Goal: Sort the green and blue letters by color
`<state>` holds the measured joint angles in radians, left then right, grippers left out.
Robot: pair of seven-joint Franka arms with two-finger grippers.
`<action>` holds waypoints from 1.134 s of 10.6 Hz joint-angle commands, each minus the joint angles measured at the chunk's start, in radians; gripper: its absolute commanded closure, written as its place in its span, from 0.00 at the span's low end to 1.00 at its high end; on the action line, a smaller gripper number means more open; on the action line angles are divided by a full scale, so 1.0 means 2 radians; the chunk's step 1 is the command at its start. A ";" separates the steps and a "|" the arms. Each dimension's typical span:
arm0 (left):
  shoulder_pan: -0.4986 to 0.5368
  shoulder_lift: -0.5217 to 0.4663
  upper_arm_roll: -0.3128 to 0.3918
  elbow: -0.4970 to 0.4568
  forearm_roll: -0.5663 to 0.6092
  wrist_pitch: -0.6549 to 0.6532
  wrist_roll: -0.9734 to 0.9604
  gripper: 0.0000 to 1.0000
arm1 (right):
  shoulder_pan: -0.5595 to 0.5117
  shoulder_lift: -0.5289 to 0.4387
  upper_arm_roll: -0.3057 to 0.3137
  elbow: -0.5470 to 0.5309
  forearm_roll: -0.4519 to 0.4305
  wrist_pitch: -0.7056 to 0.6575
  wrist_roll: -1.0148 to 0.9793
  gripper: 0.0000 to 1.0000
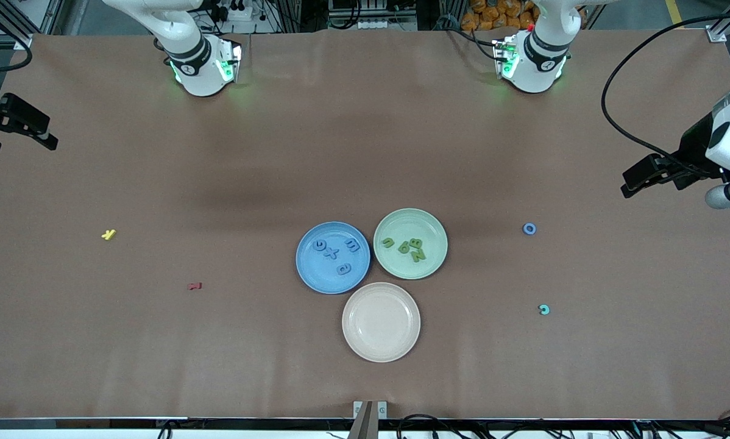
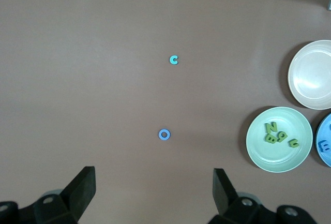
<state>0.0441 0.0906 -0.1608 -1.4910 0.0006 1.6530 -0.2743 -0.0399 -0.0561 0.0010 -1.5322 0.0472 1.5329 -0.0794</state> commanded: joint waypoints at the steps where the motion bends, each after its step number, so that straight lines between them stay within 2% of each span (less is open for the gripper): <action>1: 0.000 -0.002 -0.002 0.002 0.005 -0.006 0.010 0.00 | -0.002 -0.016 0.003 -0.017 0.002 0.005 0.009 0.00; 12: 0.003 -0.019 0.000 -0.002 0.004 -0.032 0.008 0.00 | -0.002 -0.016 0.003 -0.023 0.002 0.006 0.009 0.00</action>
<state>0.0489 0.0827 -0.1563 -1.4902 0.0006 1.6167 -0.2743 -0.0399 -0.0562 0.0011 -1.5422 0.0472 1.5329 -0.0793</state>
